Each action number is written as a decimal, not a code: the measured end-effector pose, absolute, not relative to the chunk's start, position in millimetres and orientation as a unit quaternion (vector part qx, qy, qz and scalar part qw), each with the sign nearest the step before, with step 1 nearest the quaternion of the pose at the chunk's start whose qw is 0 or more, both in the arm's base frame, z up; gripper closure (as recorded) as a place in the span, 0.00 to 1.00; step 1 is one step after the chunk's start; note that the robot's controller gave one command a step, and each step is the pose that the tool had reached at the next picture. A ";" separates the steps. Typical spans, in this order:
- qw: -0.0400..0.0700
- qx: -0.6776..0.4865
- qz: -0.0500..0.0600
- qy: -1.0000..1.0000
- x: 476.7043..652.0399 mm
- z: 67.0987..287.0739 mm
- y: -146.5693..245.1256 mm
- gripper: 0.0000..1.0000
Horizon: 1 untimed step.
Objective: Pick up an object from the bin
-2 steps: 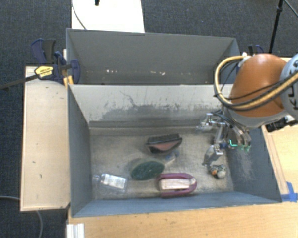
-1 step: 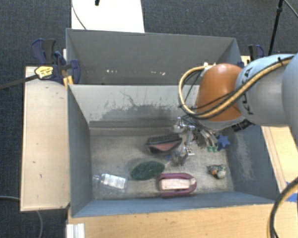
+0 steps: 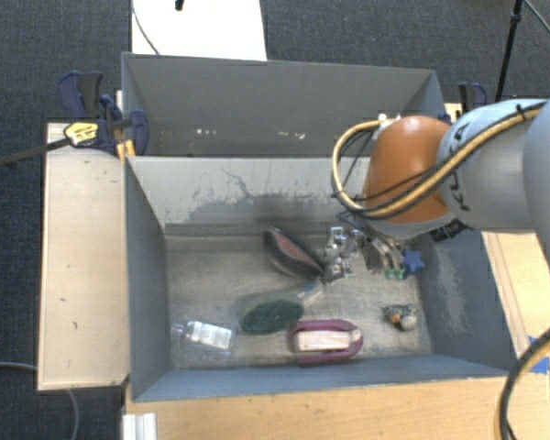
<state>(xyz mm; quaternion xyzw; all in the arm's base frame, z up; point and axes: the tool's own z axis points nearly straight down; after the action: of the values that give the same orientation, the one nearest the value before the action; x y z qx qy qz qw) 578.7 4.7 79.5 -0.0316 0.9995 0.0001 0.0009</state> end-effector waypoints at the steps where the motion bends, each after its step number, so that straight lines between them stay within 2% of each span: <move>1: 0.005 -0.198 0.000 0.980 576.3 224.8 30.8 1.00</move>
Offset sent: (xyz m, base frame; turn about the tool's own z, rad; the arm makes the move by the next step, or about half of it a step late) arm -0.0045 0.0254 0.1414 -0.3357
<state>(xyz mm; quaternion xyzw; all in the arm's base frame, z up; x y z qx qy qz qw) 576.3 30.8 224.8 -0.1982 0.9801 -0.0003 0.0052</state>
